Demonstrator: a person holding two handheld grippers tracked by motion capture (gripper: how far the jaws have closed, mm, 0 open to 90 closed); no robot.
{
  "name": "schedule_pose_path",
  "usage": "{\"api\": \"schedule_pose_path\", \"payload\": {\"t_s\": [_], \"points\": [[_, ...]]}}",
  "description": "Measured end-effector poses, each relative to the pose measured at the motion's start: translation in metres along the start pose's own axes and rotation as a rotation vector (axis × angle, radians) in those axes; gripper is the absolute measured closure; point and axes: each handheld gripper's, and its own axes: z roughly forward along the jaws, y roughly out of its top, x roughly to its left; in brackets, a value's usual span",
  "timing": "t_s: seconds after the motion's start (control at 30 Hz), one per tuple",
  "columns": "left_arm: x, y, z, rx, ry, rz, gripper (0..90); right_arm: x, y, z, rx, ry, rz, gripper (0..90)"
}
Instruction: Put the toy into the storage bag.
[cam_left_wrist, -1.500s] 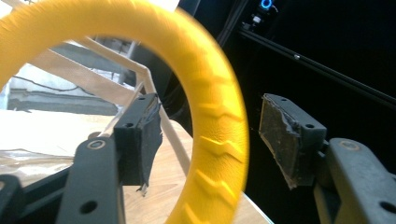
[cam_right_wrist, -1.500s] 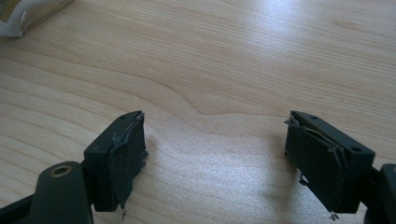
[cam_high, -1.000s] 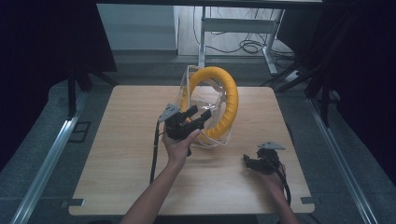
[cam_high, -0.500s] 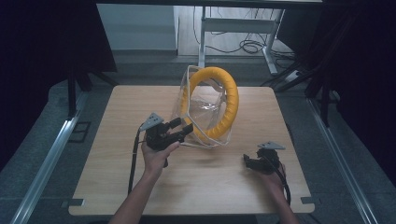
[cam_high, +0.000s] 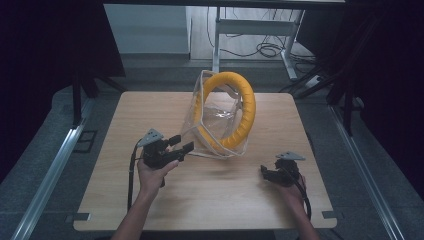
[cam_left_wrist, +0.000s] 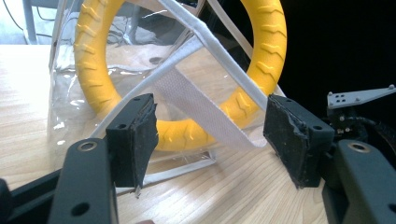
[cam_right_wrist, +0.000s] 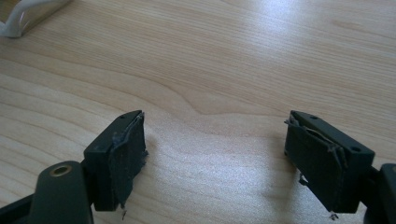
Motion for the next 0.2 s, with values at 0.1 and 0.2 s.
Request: {"api": "schedule_pose_path", "payload": {"t_s": [0.1, 0.2], "points": [[0.0014, -0.0016, 0.0001, 0.006, -0.004, -0.004, 32.9, 0.0000, 0.0000, 0.0000, -0.001, 0.000, 0.001, 20.4], [0.0038, -0.0026, 0.0012, 0.022, -0.006, -0.009, 30.4, 0.0001, -0.0003, -0.0002, 0.000, 0.001, 0.003, 20.4]]}}
